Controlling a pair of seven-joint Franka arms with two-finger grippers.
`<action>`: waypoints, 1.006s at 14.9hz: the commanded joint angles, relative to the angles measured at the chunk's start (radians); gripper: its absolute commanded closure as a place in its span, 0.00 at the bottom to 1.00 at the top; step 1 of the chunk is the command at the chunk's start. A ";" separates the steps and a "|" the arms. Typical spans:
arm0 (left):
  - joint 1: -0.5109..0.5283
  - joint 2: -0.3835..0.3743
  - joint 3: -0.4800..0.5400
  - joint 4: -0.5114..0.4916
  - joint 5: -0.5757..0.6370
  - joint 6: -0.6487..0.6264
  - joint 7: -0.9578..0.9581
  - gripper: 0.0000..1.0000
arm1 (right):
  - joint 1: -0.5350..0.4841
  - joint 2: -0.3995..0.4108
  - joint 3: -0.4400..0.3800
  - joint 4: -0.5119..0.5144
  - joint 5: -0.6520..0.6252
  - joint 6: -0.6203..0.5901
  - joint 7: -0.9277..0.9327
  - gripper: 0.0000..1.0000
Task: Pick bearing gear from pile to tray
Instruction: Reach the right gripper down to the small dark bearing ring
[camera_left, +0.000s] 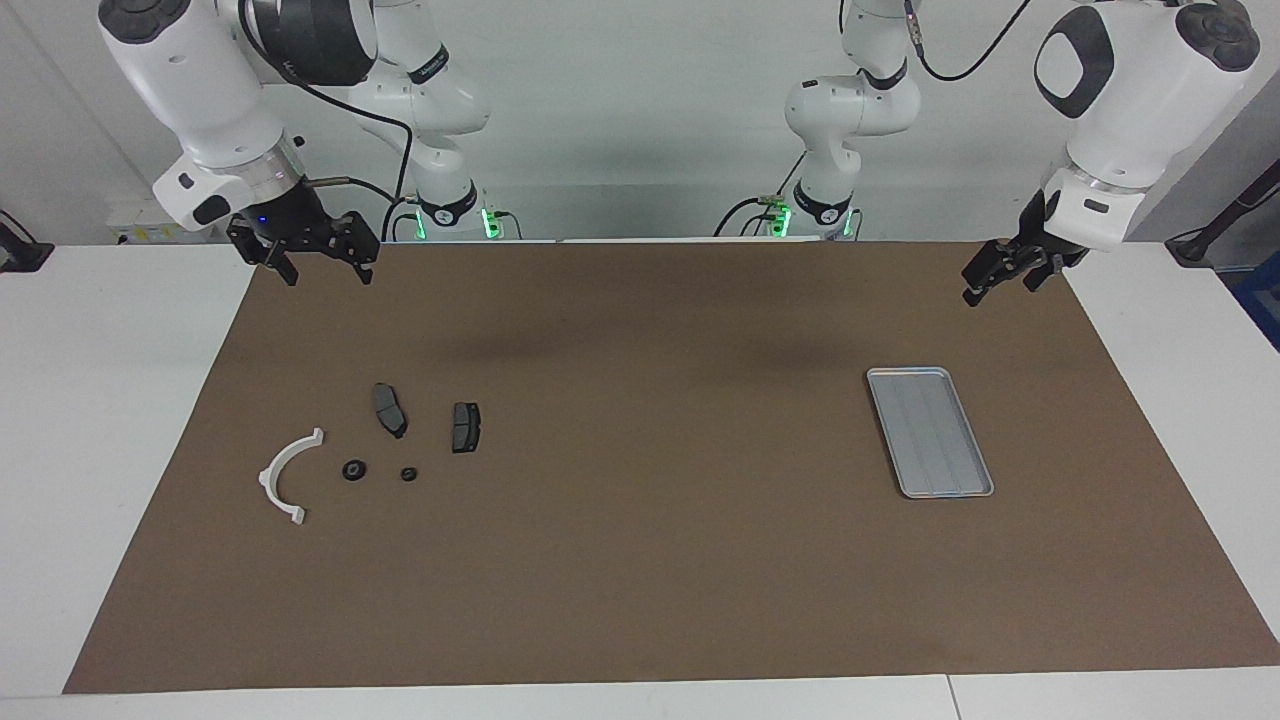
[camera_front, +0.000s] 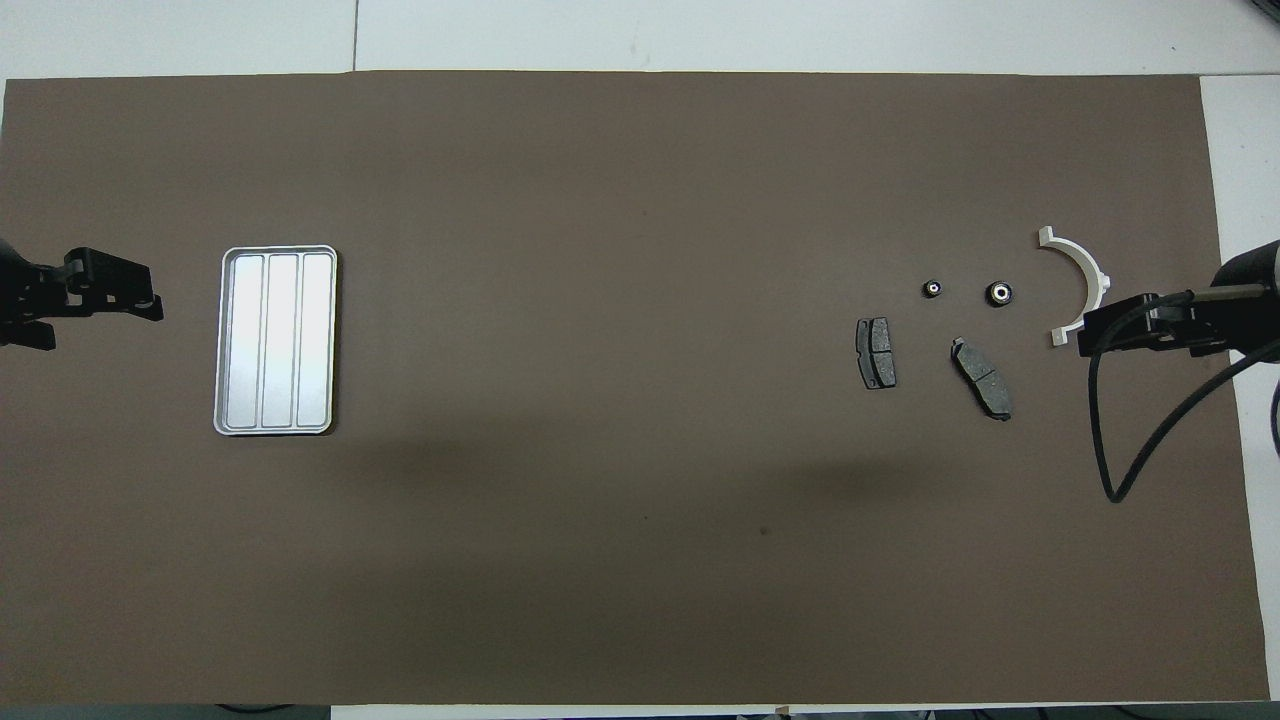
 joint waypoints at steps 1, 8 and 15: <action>-0.008 -0.021 0.004 -0.015 0.011 0.005 0.003 0.00 | -0.014 -0.016 0.005 -0.016 -0.004 0.005 -0.008 0.00; -0.008 -0.019 0.004 -0.014 0.011 0.005 0.003 0.00 | -0.083 0.071 0.003 -0.052 -0.004 0.150 -0.100 0.00; -0.008 -0.019 0.004 -0.014 0.011 0.003 0.003 0.00 | -0.083 0.274 0.002 -0.084 -0.031 0.394 -0.112 0.00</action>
